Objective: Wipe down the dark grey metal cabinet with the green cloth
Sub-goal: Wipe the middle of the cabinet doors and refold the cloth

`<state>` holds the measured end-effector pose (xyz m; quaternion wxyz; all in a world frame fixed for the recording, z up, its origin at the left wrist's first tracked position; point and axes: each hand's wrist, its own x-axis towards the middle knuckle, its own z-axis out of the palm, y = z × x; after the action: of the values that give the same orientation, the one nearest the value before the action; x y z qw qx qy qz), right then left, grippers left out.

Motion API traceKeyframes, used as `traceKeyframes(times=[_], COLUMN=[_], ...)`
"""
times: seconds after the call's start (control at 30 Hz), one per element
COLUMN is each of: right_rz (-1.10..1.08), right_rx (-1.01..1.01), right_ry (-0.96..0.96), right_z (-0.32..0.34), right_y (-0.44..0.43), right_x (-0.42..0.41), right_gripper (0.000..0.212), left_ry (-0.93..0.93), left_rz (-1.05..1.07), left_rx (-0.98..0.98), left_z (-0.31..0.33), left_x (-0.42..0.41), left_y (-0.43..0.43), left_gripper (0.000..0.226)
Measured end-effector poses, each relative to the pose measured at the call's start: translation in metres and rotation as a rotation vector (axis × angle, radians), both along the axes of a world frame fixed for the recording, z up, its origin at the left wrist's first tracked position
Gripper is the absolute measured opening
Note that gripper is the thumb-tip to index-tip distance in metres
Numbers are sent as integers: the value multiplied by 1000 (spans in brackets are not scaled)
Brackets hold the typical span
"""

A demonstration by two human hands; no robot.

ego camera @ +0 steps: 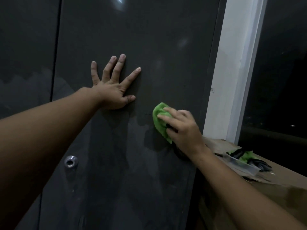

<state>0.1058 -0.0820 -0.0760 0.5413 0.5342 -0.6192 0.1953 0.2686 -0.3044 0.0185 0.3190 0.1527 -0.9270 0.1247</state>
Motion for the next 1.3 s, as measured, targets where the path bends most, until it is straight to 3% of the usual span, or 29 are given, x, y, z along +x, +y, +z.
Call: traceKeyframes(times=[0.07,0.17,0.27,0.37,0.43,0.53,0.67,0.83,0.9,0.97,1.1,1.17,1.23,1.3], right_rz=[-18,0,96,99,110,31,-4,-39,-58,-3,238,288,379,515], right_rx=[-103,-22,218,476,346,-19,-107,180,284,386,200,64,-85,-185], right_ry=[-92,-47,30,169,125,-56,-103,-191,-257,-358,-637,-719,-844,-939], right_z=[2,-10,-28,-24,-8,6,-8,-29,-21,-9,12,15,15,16], right_y=[-12,-31,-42,-43,-40,-43,-62,-76,-78,-76,-66,-66,-70,-76], right_x=[6,19,31,31,27,27,44,85,95,96,95,100,108,116], right_gripper=[44,40,28,31,35,44,41,59,56,49,38,32,31,32], left_ry=[3,23,33,33,41,40,57,39,-23,27,407,294,163,227], left_rz=[0,-3,-2,0,-5,-16,-36,-43,-32,-61,-29,32,-5,-84], left_rx=[-2,-14,-11,-14,-26,-30,-24,27,47,59,274,504,701,819], left_z=[0,-1,-1,0,-3,-3,-1,3,8,4,-47,-71,-83,-78], left_x=[-1,-2,-2,-1,-2,-3,-4,0,12,30,64,68,64,59], left_y=[0,0,0,-1,-2,-2,-3,2,11,20,36,46,59,70], left_gripper=[86,85,86,86,84,84,85,92,97,84,38,33,45,49])
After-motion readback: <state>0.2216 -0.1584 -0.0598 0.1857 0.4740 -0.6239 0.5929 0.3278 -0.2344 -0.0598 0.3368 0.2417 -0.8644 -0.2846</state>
